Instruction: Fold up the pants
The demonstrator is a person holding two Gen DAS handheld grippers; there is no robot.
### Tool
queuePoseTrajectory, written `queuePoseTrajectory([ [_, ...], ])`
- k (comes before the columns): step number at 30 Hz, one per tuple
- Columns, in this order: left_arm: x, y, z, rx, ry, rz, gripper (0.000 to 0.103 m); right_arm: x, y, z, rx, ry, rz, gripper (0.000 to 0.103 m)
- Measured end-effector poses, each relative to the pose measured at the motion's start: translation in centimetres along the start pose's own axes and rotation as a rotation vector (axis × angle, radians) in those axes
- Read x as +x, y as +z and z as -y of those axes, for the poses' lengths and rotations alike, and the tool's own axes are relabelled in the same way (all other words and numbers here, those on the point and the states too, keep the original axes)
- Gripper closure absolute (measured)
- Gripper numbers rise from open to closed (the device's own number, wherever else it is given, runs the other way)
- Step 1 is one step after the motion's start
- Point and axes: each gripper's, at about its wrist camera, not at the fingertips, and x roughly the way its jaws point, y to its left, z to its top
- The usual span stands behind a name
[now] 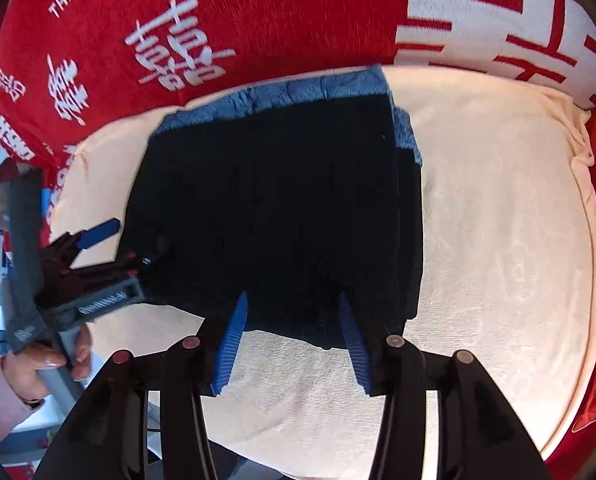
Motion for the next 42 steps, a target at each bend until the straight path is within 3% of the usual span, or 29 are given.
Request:
queuePoseTrajectory([
  [3,0.1,-0.1,0.1,0.005,0.006,0.006,0.009,0.4,0.0,0.2,0.004,-0.001,0.000,0.050],
  [5,0.2,-0.1,0.2,0.012,0.036,0.009,0.001,0.5,0.0,0.3,0.005,0.001,-0.003,0.050],
  [15,0.6,0.2,0.0,0.000,0.027,-0.008,0.001,0.6,-0.2,0.7,-0.002,0.004,-0.001,0.048],
  [24,0.8,0.4,-0.3,-0.020,0.004,-0.033,0.001,0.3,-0.4,1.4,0.005,-0.007,0.000,0.036],
  [33,0.8,0.6,-0.3,-0.015,0.000,-0.045,0.001,0.3,-0.6,3.7,0.072,-0.014,-0.029,0.030],
  [42,0.5,0.9,-0.4,0.008,-0.001,-0.056,0.001,0.4,-0.4,3.5,0.049,-0.014,-0.033,0.030],
])
